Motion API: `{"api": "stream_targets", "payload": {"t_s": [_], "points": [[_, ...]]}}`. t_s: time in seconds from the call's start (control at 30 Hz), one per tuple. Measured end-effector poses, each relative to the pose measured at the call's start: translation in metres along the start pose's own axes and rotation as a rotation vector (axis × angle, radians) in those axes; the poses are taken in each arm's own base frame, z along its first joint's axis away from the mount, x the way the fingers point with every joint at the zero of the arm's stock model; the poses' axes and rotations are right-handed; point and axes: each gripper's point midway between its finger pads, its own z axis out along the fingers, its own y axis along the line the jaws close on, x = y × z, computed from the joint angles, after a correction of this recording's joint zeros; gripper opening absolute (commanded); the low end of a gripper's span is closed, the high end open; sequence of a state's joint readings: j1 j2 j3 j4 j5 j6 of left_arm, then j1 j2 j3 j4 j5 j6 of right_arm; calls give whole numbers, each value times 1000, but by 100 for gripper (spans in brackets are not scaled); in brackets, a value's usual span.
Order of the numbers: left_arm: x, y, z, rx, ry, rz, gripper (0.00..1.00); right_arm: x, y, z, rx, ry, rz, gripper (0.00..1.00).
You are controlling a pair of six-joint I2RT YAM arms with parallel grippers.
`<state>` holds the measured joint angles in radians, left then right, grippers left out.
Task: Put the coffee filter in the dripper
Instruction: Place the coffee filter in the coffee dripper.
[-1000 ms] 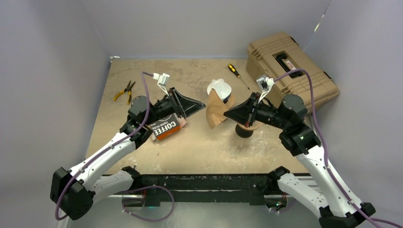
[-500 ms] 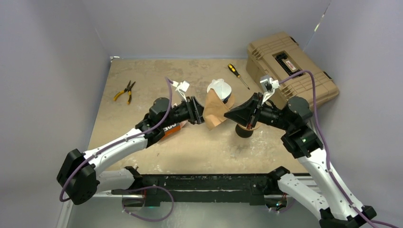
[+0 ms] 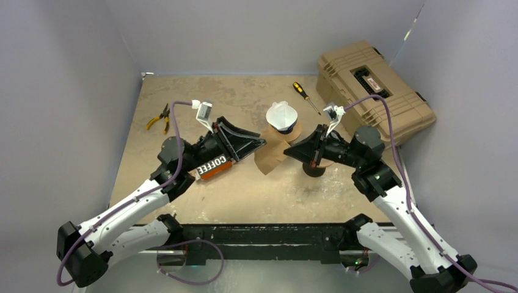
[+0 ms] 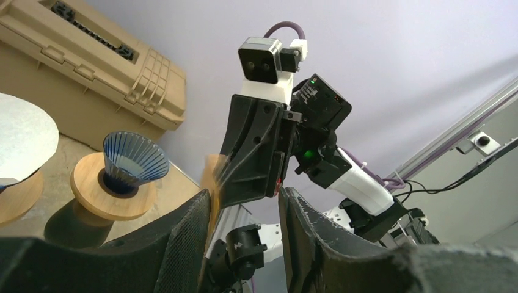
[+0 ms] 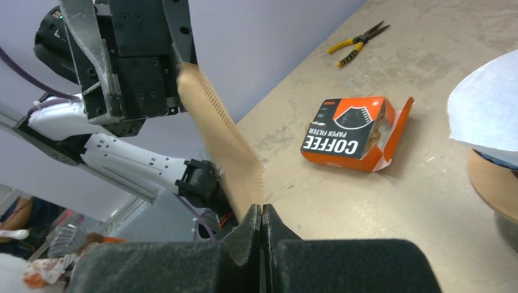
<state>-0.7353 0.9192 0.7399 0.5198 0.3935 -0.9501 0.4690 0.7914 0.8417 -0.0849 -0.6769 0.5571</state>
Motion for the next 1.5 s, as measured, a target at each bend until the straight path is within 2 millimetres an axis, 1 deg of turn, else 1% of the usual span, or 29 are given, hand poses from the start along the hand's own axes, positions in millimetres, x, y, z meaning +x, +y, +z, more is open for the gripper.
{"api": "stream_targets", "payload": {"t_s": [0.13, 0.3, 0.53, 0.6, 0.73, 0.8, 0.97, 1.1, 1.2, 1.3, 1.4, 1.5], "points": [[3, 4, 2, -3, 11, -5, 44, 6, 2, 3, -41, 11, 13, 0], [9, 9, 3, -13, 31, -11, 40, -1, 13, 3, -98, -12, -10, 0], [17, 21, -5, -87, 87, 29, 43, -4, 16, 3, -109, -23, -15, 0], [14, 19, -8, -98, 92, 49, 42, -4, 16, 3, -109, -23, -14, 0], [2, 7, -13, -78, 80, 88, 39, -4, 17, 3, -116, -22, -14, 0], [0, 3, -14, -64, 79, 99, 36, -4, 19, 2, -126, -18, -15, 0], [-2, -1, -18, -44, 90, 116, 22, -2, 19, 2, -130, -13, -13, 0], [-7, -3, -19, -35, 97, 131, 11, -1, 19, 2, -128, -11, -10, 0], [-12, -7, -20, -22, 101, 143, 0, -1, 18, 2, -127, -11, -9, 0], [-12, -10, -21, -10, 115, 150, 0, -1, 18, 2, -127, -10, -8, 0], [-9, -11, -22, -2, 137, 150, 0, -1, 18, 3, -127, -8, -4, 0], [-5, -7, -23, -17, 158, 157, 10, -1, 18, 3, -128, -8, -3, 0]]}}
